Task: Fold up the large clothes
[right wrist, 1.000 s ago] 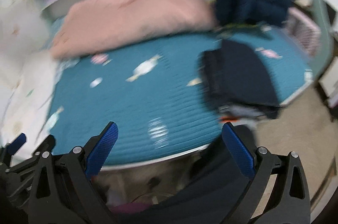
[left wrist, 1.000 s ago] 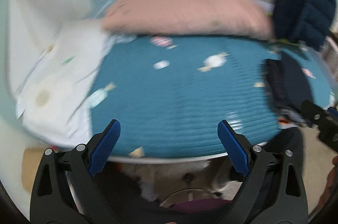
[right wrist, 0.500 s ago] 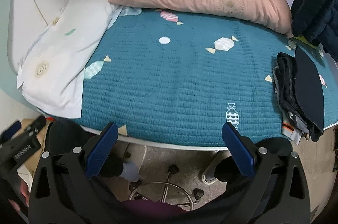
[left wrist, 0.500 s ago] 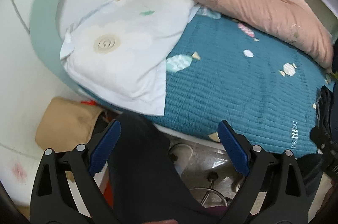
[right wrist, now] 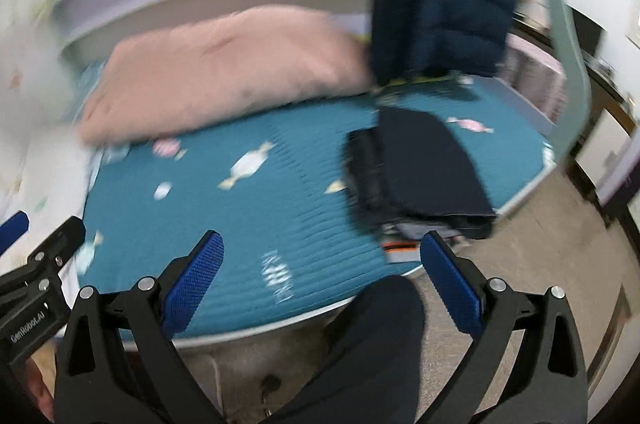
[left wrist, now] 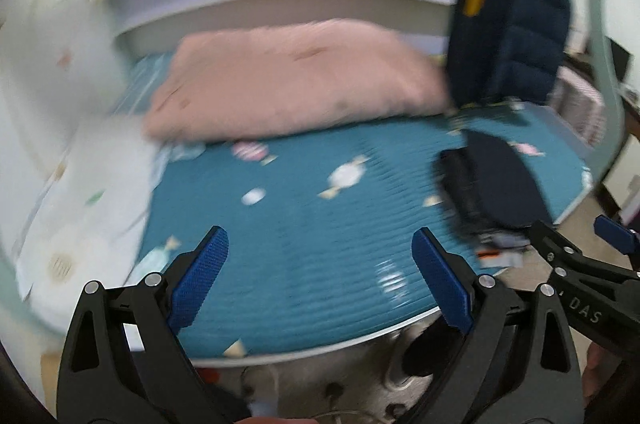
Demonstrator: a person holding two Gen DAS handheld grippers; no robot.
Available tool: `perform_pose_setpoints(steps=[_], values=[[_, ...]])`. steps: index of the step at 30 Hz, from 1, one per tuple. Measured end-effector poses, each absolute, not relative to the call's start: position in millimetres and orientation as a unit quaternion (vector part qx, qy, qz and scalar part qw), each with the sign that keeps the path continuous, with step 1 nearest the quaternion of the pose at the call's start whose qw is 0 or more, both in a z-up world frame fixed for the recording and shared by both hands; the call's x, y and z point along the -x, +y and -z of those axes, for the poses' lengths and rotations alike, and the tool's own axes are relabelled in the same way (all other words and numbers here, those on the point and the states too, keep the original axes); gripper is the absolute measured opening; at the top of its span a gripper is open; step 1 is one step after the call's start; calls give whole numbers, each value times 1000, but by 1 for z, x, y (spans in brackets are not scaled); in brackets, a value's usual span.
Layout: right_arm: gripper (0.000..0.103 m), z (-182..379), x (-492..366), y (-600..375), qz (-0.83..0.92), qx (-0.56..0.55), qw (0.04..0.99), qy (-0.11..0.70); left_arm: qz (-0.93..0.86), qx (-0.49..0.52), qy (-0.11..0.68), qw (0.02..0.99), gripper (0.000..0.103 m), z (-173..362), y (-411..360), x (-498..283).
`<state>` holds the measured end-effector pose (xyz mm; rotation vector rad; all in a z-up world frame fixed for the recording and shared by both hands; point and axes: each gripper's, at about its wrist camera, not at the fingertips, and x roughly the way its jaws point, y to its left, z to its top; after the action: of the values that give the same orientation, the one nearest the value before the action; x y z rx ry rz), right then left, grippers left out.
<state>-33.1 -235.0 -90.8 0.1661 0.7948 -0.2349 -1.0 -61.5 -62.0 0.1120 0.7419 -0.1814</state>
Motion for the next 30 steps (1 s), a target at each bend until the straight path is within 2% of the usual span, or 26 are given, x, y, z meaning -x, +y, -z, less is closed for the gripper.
perform_pose_setpoints(steps=[7, 16, 30], values=[[95, 68, 56, -273, 155, -110, 921, 339, 122, -61, 333, 933, 94, 43, -100, 6], [95, 71, 55, -283, 152, -127, 918, 345, 123, -70, 306, 941, 93, 39, -105, 7], [95, 71, 56, -283, 149, -128, 916, 348, 128, -69, 319, 936, 93, 38, -111, 7]])
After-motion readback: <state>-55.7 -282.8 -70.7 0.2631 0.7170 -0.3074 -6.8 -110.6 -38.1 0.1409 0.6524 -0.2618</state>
